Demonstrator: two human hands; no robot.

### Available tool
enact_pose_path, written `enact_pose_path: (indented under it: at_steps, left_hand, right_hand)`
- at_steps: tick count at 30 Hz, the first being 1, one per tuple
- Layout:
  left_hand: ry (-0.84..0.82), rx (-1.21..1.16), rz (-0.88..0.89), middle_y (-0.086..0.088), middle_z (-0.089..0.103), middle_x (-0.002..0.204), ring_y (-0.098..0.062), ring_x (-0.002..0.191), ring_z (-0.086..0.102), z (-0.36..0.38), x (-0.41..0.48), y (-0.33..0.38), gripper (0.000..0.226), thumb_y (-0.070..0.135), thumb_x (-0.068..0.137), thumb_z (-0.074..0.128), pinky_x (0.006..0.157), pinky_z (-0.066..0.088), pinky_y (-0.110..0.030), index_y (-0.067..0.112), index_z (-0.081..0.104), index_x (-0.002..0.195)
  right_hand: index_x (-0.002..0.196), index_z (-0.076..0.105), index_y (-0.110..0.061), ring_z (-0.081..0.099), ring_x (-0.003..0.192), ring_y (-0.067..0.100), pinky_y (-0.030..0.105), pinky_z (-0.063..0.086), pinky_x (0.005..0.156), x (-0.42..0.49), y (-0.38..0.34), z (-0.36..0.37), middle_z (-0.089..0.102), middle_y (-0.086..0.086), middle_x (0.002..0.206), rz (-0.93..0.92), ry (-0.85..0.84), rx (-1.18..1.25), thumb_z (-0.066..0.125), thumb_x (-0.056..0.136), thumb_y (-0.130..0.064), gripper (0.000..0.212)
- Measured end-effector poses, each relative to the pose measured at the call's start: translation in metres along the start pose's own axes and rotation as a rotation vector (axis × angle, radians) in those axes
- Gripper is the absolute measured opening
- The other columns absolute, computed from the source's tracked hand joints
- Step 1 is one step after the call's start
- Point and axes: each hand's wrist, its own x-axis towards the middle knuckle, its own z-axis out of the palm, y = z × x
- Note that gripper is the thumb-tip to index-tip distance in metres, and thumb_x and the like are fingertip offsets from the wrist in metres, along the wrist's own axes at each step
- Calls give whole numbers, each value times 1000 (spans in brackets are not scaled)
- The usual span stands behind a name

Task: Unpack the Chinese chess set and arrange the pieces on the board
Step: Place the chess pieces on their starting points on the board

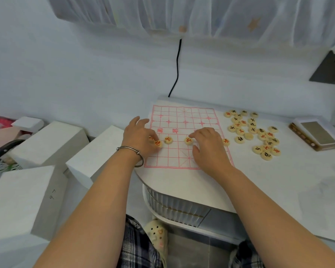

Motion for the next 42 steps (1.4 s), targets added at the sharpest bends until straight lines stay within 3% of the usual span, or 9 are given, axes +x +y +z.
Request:
enact_pose_path:
  at_steps: [15,27,42]
  left_hand:
    - [-59,88,45,2,22,155,-23,145,5,6,2,6,38,45,77,68,118,11,-42,31,64,113]
    - [6,-95,274,-1,45,142,-20,135,30,25,20,96,43,32,89,58,111,29,-34,19,53,130]
    - [-98,-248,218,-5,51,134,-23,128,40,54,52,181,39,30,91,55,102,42,-39,20,55,128]
  right_hand:
    - [122,59,-11,43,121,22,30,29,104,-2,-4,4,58,3,123,-20,-50,6,50,88,-7,35]
    - [122,59,-10,43,122,24,31,29,102,-2,41,-24,58,6,124,210,48,11,52,87,-6,36]
    - [119,60,-12,44,118,26,32,34,99,0,120,-34,59,7,122,385,61,6,52,85,-7,35]
